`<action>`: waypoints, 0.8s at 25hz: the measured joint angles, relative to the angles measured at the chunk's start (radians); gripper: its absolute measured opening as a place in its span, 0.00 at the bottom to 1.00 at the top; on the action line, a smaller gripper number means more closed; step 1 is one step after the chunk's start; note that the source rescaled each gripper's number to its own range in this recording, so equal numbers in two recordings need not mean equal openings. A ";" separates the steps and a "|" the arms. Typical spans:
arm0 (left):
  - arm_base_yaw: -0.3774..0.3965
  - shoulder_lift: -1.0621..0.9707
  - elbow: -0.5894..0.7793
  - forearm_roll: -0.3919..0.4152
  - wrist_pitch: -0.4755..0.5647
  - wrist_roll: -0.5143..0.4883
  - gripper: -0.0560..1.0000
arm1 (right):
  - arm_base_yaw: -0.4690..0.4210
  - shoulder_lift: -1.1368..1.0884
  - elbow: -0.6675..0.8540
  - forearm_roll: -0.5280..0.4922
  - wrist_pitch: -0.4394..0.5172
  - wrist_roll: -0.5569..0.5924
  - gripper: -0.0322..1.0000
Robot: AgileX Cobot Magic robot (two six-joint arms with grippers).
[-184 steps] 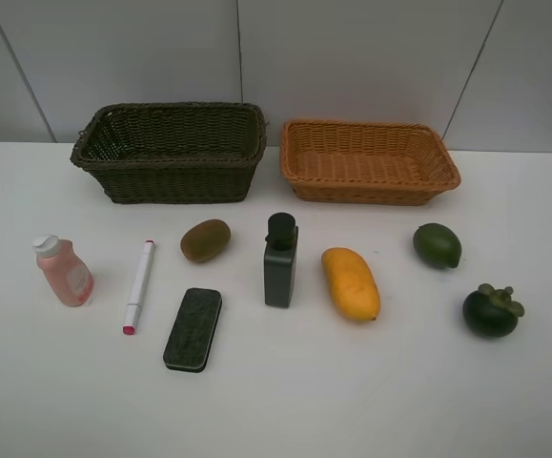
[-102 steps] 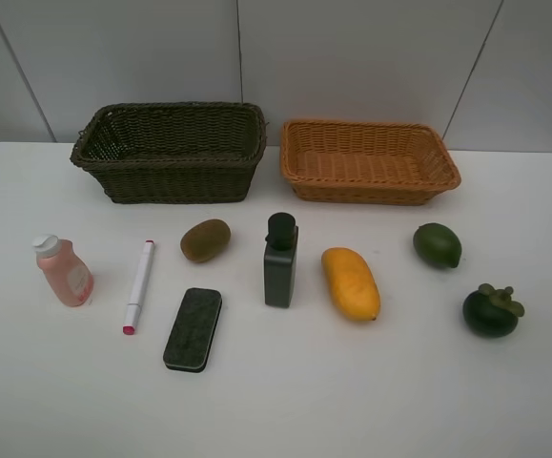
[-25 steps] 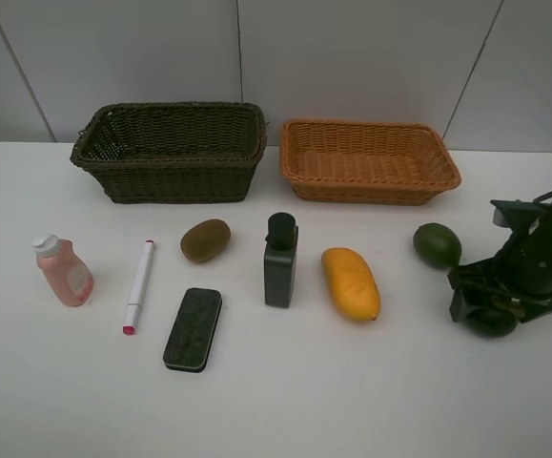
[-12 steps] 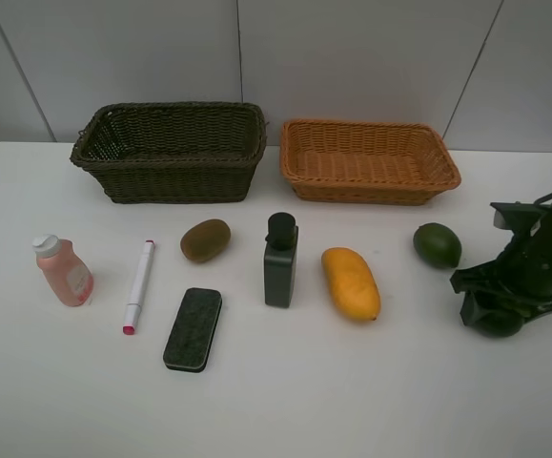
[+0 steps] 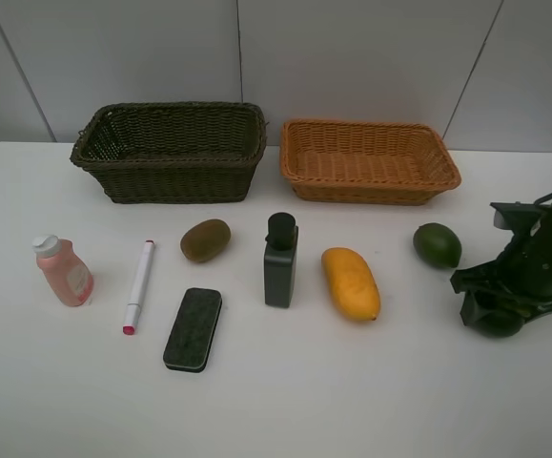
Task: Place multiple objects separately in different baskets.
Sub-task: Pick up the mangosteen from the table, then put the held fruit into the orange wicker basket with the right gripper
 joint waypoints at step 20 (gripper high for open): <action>0.000 0.000 0.000 0.000 0.000 0.000 1.00 | 0.000 0.001 -0.348 0.002 0.472 -0.001 0.58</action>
